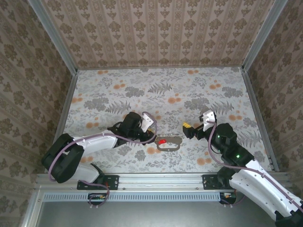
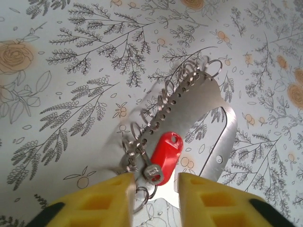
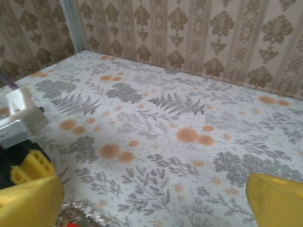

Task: Put the keys on the keyring

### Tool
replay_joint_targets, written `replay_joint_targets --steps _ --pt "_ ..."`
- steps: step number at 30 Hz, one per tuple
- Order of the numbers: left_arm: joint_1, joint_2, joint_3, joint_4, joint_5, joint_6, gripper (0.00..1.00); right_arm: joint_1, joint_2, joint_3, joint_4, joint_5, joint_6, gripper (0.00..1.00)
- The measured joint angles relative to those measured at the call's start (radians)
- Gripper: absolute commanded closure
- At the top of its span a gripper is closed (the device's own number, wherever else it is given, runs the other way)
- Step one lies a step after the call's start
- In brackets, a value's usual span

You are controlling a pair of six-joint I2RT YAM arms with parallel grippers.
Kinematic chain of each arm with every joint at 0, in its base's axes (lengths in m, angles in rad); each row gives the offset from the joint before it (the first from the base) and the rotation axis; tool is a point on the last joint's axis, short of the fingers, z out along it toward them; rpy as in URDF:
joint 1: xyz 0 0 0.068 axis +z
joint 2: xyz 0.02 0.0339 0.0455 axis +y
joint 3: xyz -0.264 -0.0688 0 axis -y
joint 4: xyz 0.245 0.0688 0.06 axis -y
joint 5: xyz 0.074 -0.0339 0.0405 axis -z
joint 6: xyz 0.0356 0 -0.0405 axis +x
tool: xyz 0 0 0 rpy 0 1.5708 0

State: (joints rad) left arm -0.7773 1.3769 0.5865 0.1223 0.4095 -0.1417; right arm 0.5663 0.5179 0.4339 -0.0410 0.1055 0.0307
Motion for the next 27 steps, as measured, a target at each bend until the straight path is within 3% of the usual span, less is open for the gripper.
replay_joint_targets --steps 2,5,6,7,13,19,23,27 --pt "0.0 -0.055 0.0 -0.039 -0.016 0.002 0.55 -0.004 -0.003 -0.007 0.007 0.032 0.0 0.0" --pt "0.0 -0.202 0.0 -0.116 -0.058 0.01 0.35 -0.013 -0.01 -0.049 0.045 0.103 -0.001 0.0" --pt "0.0 -0.26 0.0 -0.142 -0.081 0.013 0.24 -0.019 -0.012 -0.074 0.064 0.133 -0.003 0.0" --pt "0.001 -0.324 0.0 -0.167 -0.113 0.014 0.02 -0.03 -0.012 -0.104 0.091 0.159 -0.008 0.0" --pt "0.047 -0.589 0.0 -0.258 -0.412 -0.002 0.0 -0.175 0.047 -0.274 0.279 0.163 -0.091 0.0" --pt "0.129 -0.676 -0.041 -0.291 -0.745 -0.014 0.0 -0.333 0.282 -0.28 0.481 0.062 -0.103 0.0" --pt "0.245 -0.647 -0.065 -0.285 -0.86 -0.012 0.0 -0.36 0.463 -0.271 0.625 0.029 -0.103 0.0" --pt "0.412 -0.552 -0.071 -0.229 -0.889 -0.012 0.0 -0.381 0.649 -0.246 0.74 0.003 -0.103 0.0"
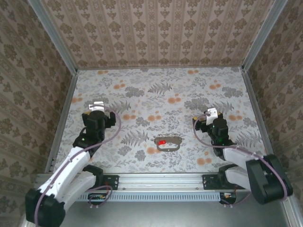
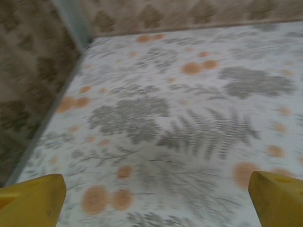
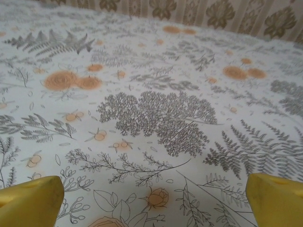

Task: Put the keys on the keyring

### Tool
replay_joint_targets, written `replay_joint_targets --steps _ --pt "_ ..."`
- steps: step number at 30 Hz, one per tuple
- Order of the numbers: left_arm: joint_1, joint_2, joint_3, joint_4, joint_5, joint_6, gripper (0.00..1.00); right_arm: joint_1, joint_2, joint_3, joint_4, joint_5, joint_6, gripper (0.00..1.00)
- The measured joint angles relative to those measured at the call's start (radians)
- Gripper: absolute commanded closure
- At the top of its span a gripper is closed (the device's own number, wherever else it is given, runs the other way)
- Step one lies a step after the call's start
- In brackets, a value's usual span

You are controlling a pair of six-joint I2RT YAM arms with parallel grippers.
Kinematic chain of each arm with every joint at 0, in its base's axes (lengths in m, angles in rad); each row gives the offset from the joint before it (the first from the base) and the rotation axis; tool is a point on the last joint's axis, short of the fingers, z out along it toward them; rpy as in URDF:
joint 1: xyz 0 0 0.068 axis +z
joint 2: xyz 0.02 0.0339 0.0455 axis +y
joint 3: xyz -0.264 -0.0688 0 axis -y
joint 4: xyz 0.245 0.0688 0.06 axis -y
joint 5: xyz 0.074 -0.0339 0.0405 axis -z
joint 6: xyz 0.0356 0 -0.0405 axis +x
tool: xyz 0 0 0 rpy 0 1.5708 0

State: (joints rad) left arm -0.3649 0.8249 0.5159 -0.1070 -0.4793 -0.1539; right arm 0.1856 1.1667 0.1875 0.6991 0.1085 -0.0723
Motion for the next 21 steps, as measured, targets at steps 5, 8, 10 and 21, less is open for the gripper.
replay_joint_targets --steps 5,8,10,21 --pt "0.109 0.139 -0.044 0.11 0.011 0.01 0.0 -0.008 0.082 0.05 0.056 -0.013 -0.008 0.0" --pt "0.117 0.225 -0.045 0.182 0.016 0.049 0.0 -0.008 0.096 0.072 0.084 -0.012 -0.012 0.0" --pt "0.123 0.274 -0.05 0.255 0.016 0.079 0.0 -0.01 0.115 0.082 0.105 -0.008 -0.016 0.0" --pt "0.278 0.552 -0.099 0.638 0.164 0.151 0.0 -0.127 0.344 0.127 0.232 -0.013 0.027 0.0"
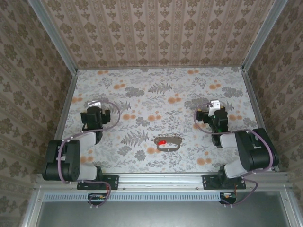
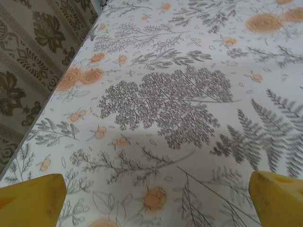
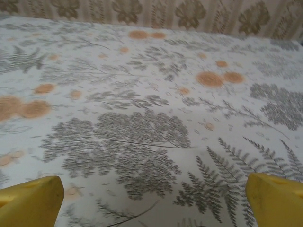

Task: Put the keys on the keyring

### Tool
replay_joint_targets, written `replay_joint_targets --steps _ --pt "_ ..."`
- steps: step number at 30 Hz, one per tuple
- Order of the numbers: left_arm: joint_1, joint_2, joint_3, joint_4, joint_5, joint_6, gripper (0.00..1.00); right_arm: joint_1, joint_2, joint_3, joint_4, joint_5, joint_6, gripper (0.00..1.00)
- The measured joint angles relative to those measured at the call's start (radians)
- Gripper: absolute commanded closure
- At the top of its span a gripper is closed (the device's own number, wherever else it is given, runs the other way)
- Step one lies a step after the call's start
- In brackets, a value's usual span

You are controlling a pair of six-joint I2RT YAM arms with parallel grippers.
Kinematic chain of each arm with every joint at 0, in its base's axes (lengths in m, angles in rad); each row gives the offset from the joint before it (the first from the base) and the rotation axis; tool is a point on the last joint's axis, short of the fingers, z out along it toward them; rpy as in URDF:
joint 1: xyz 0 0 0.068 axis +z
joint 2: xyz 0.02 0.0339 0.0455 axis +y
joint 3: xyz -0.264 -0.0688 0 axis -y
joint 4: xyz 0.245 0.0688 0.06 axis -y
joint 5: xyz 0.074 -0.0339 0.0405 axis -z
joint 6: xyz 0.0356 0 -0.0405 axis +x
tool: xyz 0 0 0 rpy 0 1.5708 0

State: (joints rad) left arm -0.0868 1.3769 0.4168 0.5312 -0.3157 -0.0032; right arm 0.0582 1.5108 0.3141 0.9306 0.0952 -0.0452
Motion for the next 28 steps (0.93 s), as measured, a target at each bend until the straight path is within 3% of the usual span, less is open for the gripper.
replay_joint_targets --steps 4,10,28 --pt "0.057 0.098 0.002 0.126 0.068 0.0 0.0 -0.022 0.014 0.024 -0.018 0.0 0.024 0.0" --pt "0.054 0.154 -0.006 0.239 0.145 0.01 0.0 -0.028 0.014 0.08 -0.045 0.0 0.05 0.0" --pt "0.054 0.155 -0.01 0.292 0.164 0.02 0.0 -0.034 0.014 0.082 -0.075 -0.006 0.053 0.0"
